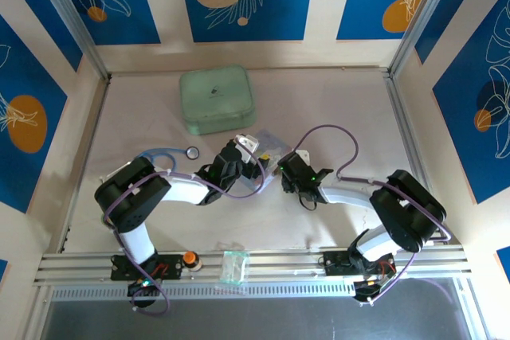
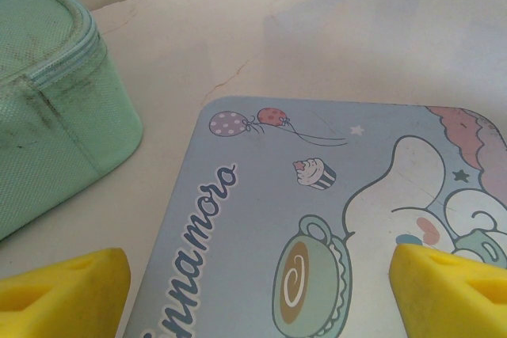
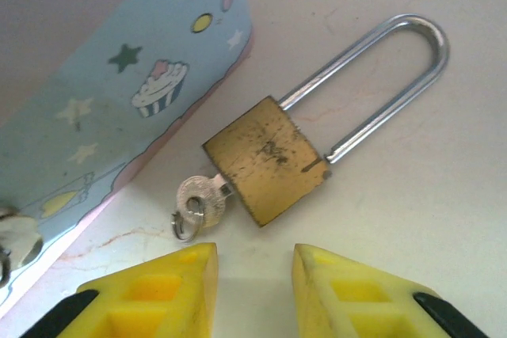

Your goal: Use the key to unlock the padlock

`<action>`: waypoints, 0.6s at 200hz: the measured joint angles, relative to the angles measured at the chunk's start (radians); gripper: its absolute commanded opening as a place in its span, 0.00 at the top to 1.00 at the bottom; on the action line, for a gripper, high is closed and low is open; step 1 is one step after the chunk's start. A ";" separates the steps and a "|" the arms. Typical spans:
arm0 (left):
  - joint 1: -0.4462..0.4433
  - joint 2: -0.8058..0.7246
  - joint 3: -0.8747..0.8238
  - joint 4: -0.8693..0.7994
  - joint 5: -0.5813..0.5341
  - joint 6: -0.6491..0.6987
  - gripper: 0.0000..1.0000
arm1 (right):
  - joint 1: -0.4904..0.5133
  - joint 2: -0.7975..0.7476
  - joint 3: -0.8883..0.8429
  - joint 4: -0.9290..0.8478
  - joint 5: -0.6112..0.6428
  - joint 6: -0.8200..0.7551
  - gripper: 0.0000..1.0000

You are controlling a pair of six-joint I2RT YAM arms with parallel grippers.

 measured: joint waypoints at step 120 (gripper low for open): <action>0.001 -0.079 0.301 -0.615 -0.055 -0.049 0.01 | -0.177 -0.232 0.015 -0.266 -0.145 0.223 0.38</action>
